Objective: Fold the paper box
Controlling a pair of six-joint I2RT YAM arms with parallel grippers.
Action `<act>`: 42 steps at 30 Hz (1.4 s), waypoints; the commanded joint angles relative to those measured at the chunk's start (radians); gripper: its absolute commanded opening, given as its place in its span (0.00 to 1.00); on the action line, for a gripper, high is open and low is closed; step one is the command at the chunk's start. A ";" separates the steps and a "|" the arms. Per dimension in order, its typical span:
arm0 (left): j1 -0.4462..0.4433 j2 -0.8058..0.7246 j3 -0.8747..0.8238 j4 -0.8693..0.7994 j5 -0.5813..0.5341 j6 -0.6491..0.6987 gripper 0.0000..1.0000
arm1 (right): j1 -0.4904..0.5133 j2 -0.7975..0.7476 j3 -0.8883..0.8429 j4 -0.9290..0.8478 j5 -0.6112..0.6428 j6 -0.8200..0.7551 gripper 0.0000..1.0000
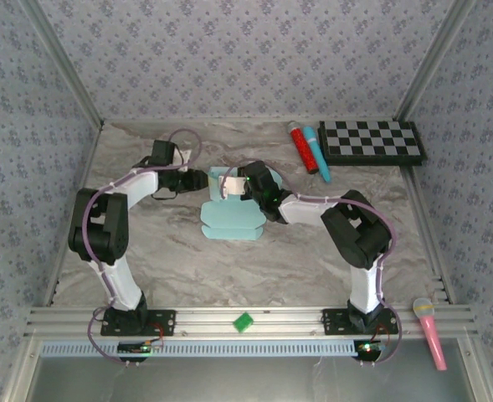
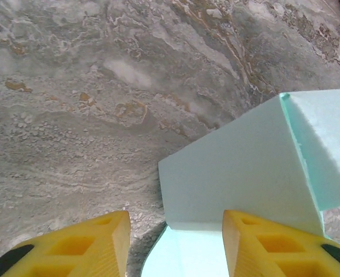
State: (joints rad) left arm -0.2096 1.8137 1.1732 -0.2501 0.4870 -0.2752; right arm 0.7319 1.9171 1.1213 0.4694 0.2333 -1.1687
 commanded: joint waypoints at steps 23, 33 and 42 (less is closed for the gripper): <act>-0.058 -0.049 -0.077 0.140 0.111 0.055 0.36 | 0.012 0.032 0.011 -0.002 0.008 -0.013 0.00; -0.057 -0.074 -0.100 0.147 0.114 0.085 0.37 | 0.012 0.036 0.017 -0.005 0.008 -0.015 0.00; -0.059 -0.047 -0.105 0.191 0.033 0.064 0.44 | 0.014 0.032 0.017 -0.006 0.010 -0.014 0.00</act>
State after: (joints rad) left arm -0.2642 1.7725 1.0771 -0.1032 0.5472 -0.2176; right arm 0.7319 1.9301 1.1244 0.4839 0.2584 -1.1725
